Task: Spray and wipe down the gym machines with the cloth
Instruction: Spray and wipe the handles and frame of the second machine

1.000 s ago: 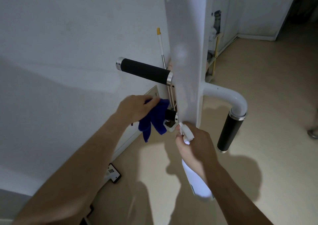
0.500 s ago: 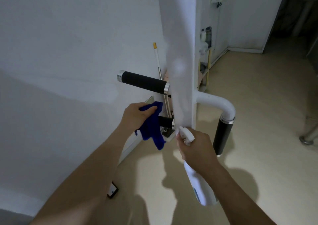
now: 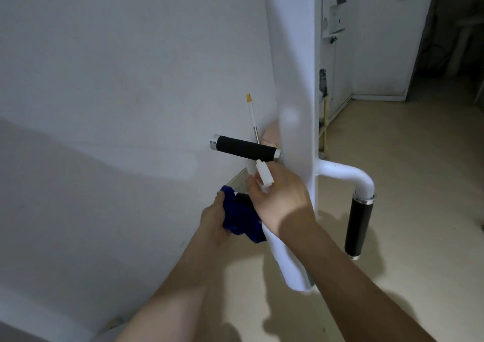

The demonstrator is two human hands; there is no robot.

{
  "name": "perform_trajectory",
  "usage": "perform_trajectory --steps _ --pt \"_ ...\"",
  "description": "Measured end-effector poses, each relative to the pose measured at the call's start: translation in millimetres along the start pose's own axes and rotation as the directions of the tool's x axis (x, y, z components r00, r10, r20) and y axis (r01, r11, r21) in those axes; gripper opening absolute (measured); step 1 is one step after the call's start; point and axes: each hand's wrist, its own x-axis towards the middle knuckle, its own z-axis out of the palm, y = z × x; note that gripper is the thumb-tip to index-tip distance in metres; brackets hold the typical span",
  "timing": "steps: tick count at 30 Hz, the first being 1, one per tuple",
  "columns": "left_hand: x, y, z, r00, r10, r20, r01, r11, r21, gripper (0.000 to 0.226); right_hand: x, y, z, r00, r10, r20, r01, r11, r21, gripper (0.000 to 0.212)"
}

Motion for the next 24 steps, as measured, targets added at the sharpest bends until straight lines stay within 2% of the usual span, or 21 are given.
perform_trajectory --steps 5,9,14,17,20,24 --pt "-25 8 -11 0.999 0.042 0.031 -0.044 0.996 0.082 0.033 2 -16 16 0.999 0.009 0.042 -0.007 0.999 -0.036 0.037" --pt "-35 13 -14 0.996 0.086 0.019 -0.088 0.986 0.144 0.021 -3 -22 27 0.996 0.029 0.084 -0.026 0.999 -0.031 0.037" --pt "-45 34 -26 0.987 0.145 0.071 -0.152 0.983 0.107 0.031 4 -18 35 0.996 0.057 0.071 -0.054 0.998 -0.036 0.041" --pt "-54 56 -37 0.97 0.239 0.035 -0.24 0.971 0.002 0.039 1 -11 25 0.994 0.108 -0.014 -0.109 0.993 -0.047 0.042" --pt "-73 84 -36 0.921 0.389 0.026 -0.386 0.919 -0.074 0.033 -3 -3 18 0.981 0.076 -0.178 -0.085 0.996 -0.041 0.045" --pt "-103 123 -14 0.792 0.603 0.099 -0.605 0.796 -0.007 0.026 -3 6 13 0.979 0.075 -0.189 -0.072 0.997 0.021 0.039"
